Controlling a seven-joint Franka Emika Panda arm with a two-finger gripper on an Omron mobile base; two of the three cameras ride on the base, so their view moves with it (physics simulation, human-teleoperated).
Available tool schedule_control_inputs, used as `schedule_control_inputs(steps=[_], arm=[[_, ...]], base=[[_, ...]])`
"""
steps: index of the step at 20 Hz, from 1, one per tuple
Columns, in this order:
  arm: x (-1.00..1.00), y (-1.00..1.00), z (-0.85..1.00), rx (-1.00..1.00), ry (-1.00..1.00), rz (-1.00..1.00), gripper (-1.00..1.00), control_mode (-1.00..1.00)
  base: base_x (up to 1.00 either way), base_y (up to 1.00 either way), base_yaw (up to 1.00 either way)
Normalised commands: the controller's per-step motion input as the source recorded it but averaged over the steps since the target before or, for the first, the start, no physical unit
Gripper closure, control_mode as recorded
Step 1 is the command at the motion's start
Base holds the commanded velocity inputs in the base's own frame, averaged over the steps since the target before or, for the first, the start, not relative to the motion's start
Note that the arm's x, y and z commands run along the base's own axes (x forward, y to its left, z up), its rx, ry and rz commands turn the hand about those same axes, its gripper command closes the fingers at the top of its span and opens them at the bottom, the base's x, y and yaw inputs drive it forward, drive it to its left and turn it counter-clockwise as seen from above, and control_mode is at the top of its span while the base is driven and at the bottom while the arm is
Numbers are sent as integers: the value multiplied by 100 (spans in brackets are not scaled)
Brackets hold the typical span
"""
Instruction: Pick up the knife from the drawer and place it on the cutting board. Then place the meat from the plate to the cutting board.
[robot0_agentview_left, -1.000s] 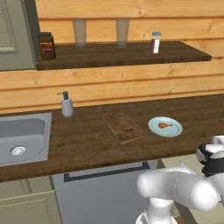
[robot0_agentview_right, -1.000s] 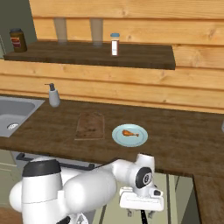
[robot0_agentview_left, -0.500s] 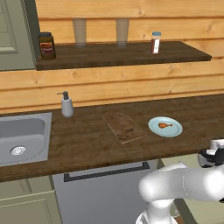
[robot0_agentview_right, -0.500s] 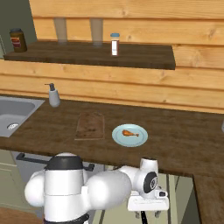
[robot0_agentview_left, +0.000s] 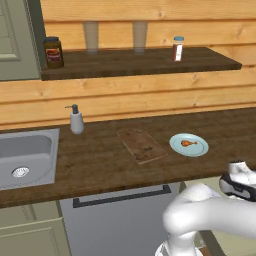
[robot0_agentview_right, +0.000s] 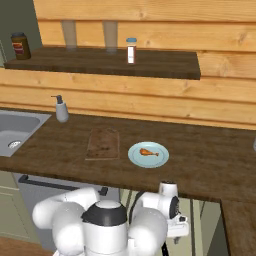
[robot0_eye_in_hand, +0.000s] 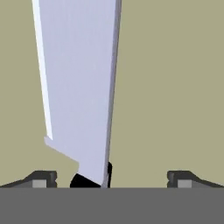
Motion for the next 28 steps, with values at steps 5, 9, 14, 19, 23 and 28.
schedule_control_inputs(steps=[5,9,14,19,23,28], arm=[[-5,0,-50,2,0,8,-100,-100],[-15,7,-51,1,0,8,-100,-100],[-44,24,-60,0,-4,8,100,-100],[-42,33,-50,0,-2,6,100,-100],[-35,27,-23,3,0,4,100,-100],[-20,34,0,4,0,3,100,-100]], base=[[0,0,0],[0,0,0],[0,0,0],[0,0,0],[0,0,0],[0,0,0]])
